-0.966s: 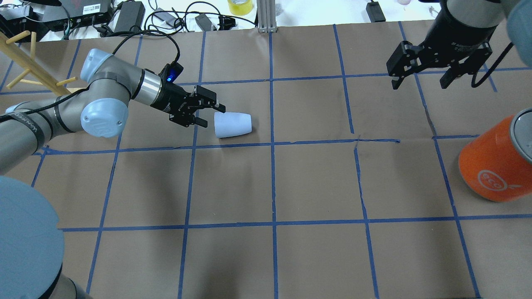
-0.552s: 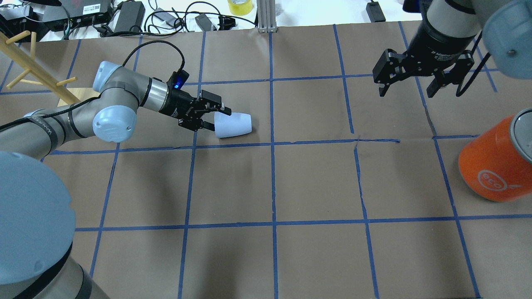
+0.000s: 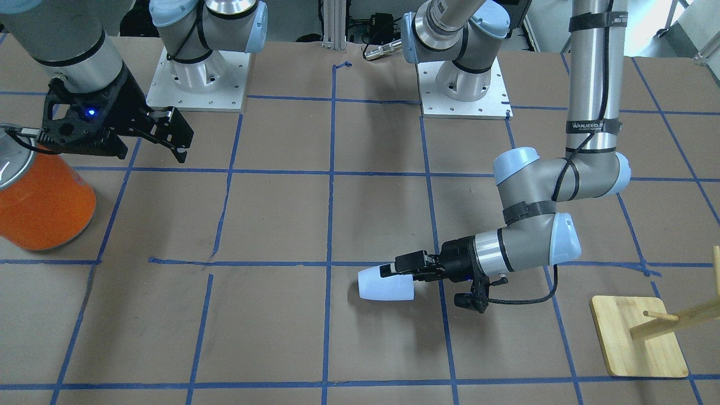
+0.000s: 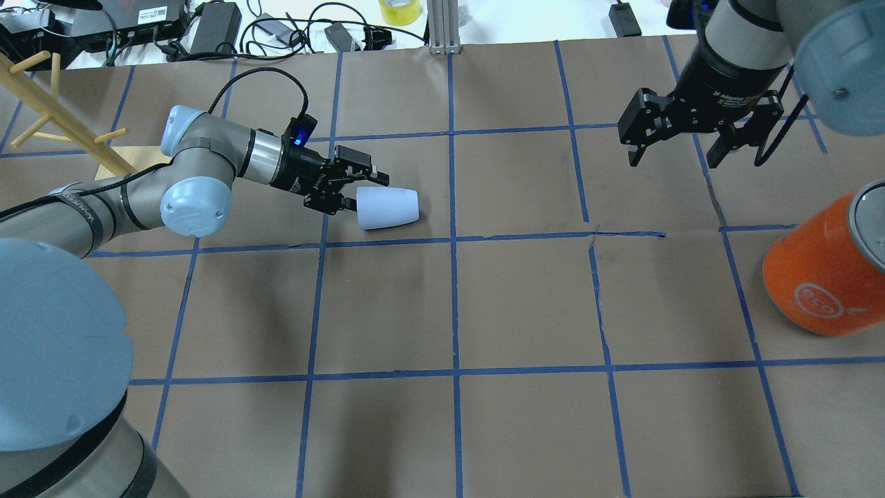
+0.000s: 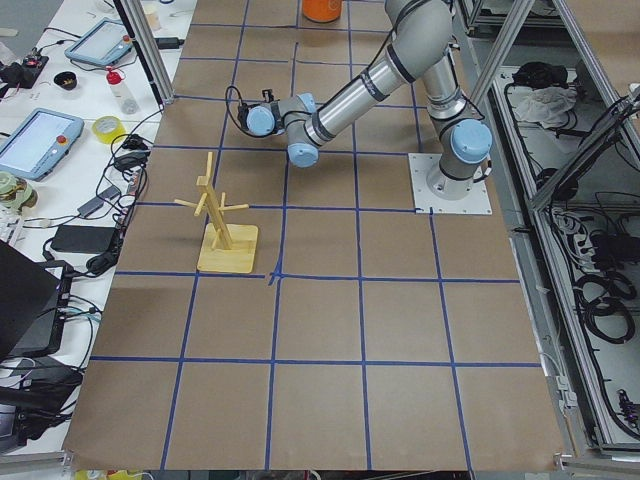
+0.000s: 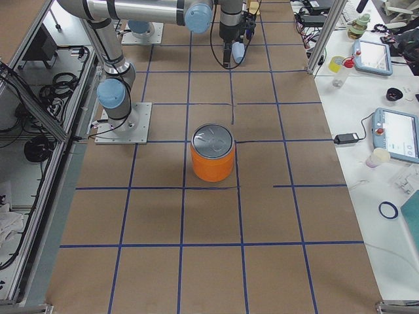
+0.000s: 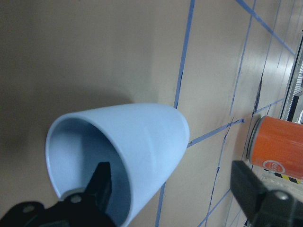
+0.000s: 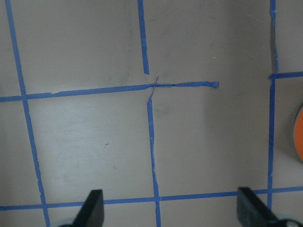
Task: Flip cup
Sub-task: 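Move the left gripper to the cup's base and close on it, then lift and rotate the cup upright with the left gripper, lower it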
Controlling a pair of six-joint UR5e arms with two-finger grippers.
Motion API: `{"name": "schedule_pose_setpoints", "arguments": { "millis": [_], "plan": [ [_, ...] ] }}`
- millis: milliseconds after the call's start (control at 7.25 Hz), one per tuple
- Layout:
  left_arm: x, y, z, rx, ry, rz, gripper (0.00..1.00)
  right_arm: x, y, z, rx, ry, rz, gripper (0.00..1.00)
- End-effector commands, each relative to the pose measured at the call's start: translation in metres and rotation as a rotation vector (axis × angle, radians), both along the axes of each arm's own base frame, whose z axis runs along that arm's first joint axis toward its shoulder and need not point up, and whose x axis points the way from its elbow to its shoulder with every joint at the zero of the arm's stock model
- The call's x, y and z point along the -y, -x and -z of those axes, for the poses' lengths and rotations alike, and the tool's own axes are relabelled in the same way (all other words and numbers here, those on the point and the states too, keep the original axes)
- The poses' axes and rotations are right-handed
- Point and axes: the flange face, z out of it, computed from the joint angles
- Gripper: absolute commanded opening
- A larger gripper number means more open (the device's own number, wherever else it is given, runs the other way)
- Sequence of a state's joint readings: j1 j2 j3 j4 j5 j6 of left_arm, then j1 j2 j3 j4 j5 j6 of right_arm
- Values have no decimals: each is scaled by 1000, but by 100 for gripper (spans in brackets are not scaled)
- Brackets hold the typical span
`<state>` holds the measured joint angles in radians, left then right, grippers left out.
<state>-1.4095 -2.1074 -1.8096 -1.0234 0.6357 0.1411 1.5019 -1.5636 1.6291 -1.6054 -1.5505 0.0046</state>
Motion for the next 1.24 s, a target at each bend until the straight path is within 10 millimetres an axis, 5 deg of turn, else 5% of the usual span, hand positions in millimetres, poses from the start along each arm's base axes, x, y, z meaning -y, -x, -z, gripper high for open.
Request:
{"name": "schedule_pose_setpoints", "arguments": {
  "millis": [0, 276, 690, 1103],
  "plan": [
    [0, 1, 0, -12, -2, -2, 34, -1, 0, 7, -4, -12, 0, 100],
    [0, 1, 0, -14, -1, -3, 3, 0, 1, 8, -4, -9, 0, 100],
    [1, 1, -19, -10, -22, -40, 0, 0, 0, 9, -3, -14, 1, 100],
    [17, -9, -74, 105, -26, -121, 0, 2, 1, 11, -2, -19, 6, 100]
  ]
}}
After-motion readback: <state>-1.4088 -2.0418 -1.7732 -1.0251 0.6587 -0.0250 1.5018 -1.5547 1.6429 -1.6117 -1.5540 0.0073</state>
